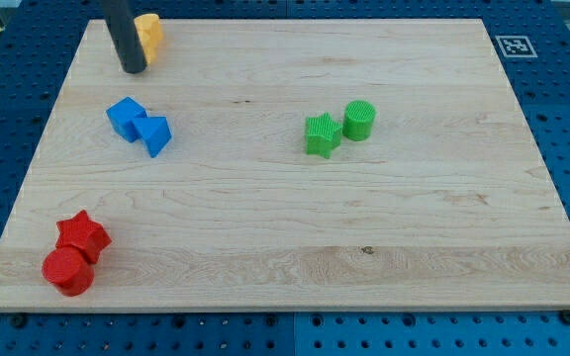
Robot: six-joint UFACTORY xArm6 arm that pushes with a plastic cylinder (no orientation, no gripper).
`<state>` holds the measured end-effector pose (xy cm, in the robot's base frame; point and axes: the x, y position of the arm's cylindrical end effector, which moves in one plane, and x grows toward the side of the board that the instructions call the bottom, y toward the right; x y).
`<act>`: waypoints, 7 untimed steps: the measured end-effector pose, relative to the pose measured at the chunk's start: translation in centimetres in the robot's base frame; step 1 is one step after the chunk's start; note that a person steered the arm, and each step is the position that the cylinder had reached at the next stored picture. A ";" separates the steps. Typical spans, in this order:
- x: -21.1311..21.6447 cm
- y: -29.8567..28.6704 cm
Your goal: Move your arm towards red star
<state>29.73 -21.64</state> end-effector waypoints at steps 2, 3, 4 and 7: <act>1.0 -1.2; 2.5 -3.1; 2.5 -3.1; 9.0 -5.4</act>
